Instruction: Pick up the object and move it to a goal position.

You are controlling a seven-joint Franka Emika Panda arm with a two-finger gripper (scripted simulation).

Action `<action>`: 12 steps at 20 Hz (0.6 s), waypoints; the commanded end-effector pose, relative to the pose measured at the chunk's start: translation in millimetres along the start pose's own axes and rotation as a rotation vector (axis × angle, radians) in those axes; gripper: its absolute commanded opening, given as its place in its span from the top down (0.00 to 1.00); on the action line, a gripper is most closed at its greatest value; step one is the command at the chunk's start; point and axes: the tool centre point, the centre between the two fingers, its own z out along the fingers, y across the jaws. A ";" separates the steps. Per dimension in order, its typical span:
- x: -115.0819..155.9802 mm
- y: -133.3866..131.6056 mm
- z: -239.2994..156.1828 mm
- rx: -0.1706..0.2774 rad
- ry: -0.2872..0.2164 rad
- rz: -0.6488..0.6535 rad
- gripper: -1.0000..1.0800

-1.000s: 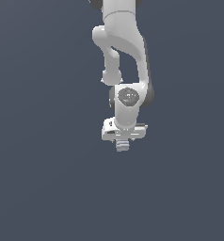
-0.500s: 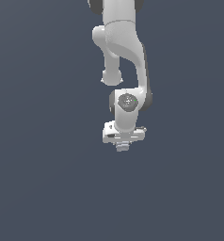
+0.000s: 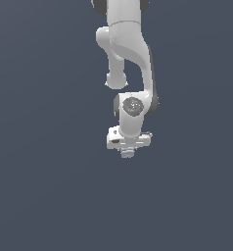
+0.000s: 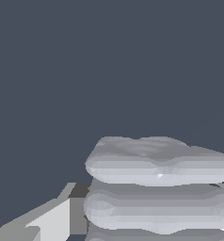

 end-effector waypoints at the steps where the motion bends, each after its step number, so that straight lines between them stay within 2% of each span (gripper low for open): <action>1: 3.9 0.9 -4.2 0.001 0.011 -0.003 1.00; 6: 30.3 5.8 -34.1 0.006 0.088 -0.027 1.00; 12: 79.4 14.7 -105.3 0.018 0.253 -0.080 1.00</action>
